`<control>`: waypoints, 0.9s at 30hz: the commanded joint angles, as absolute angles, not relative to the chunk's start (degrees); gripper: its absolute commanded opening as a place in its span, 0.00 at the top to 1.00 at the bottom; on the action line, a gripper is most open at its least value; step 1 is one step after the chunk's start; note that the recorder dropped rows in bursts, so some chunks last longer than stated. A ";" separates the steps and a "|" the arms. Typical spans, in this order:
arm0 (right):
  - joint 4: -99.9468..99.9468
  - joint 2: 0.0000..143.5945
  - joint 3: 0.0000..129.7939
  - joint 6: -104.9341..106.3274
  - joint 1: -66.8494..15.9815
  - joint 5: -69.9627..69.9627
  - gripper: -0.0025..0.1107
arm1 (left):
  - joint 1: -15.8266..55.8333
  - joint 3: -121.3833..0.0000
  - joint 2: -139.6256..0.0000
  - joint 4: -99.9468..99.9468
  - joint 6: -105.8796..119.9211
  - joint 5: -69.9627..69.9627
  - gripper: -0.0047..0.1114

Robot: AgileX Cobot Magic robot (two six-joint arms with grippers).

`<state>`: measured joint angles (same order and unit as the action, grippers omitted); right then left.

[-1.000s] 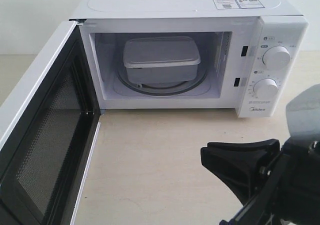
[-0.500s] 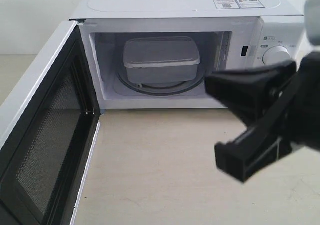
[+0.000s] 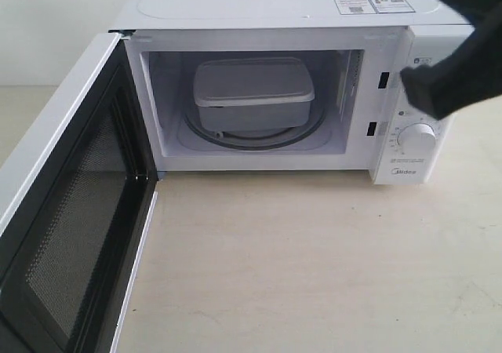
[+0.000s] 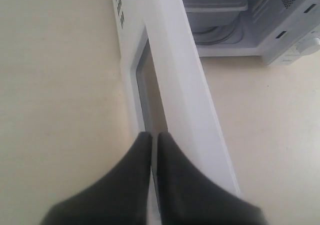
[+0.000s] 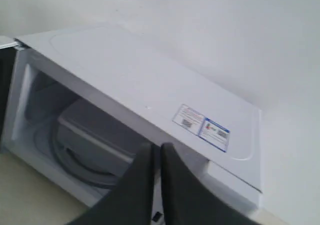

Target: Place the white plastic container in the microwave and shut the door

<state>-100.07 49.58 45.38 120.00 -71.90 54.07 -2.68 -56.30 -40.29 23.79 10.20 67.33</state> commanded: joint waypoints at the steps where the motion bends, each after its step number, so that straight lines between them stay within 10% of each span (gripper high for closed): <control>1: -99.95 49.89 47.26 121.91 -71.90 59.73 0.95 | -2.80 -56.66 -40.43 25.01 10.78 67.48 0.92; 27: -92.38 49.89 40.35 96.67 -71.90 61.88 0.95 | -2.80 -56.66 -40.43 25.02 10.78 67.34 0.92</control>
